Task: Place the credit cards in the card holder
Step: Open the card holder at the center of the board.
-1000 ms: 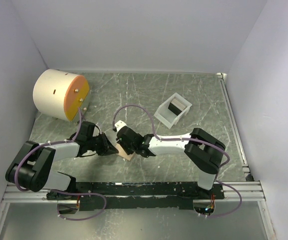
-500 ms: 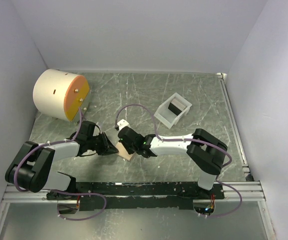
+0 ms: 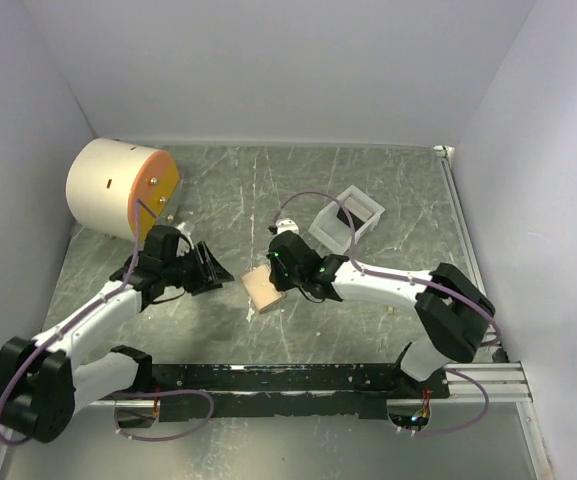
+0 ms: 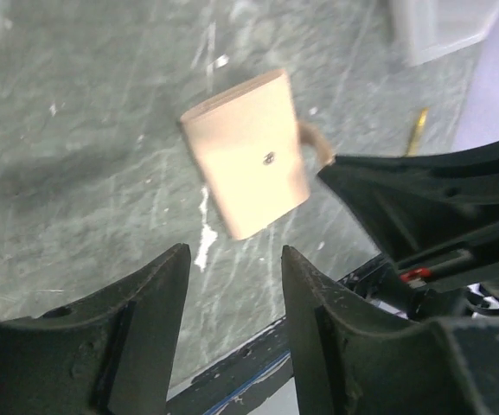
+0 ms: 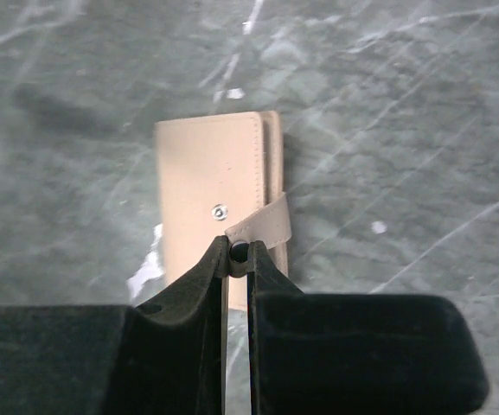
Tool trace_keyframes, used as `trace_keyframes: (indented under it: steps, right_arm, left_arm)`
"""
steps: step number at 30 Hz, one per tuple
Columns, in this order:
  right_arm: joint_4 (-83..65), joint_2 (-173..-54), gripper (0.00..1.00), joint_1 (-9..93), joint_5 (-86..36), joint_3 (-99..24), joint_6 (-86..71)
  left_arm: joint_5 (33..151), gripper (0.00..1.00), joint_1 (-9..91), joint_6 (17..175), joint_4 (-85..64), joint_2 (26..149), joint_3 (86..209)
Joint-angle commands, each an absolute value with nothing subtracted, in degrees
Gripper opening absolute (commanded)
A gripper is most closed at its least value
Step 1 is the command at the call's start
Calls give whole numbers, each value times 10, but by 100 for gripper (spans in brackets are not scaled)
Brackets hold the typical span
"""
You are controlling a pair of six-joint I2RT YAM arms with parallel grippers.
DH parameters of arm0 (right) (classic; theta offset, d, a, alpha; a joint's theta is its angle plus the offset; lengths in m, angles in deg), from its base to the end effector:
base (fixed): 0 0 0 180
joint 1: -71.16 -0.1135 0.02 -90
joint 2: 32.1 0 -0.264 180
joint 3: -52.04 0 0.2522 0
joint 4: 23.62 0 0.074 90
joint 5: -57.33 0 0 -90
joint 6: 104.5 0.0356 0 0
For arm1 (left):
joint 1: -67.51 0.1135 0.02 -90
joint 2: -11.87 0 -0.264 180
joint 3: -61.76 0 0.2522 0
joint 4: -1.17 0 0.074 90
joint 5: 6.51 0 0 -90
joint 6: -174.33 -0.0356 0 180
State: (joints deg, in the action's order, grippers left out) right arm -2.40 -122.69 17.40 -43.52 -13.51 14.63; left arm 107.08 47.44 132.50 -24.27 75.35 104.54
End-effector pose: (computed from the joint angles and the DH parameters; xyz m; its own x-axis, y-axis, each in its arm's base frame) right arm 0.1985 0.2594 0.1920 -0.7212 -0.1753 -0.6701 -0.4168 0.8825 0.2178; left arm 0.1942 -0.0861 0.1837 -0.8801 -0.4055 -0.2471 -0.1212 0.6950 -0.7087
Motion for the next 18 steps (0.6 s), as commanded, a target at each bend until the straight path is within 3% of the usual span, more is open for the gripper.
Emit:
trace_keyframes:
  steps: [1,8,18]
  right_arm:
    - [-81,-1169,0,172,-347,-121,205]
    - [-146,-1134,0,171,-291,-100,252]
    - [-110,-1160,0,185,-336,-87,250]
  left_arm:
    - [1033,60,476,1296,-335,697,1093]
    - [987,61,476,1256,-386,675,1114]
    - [1017,57,476,1266,-364,708,1084]
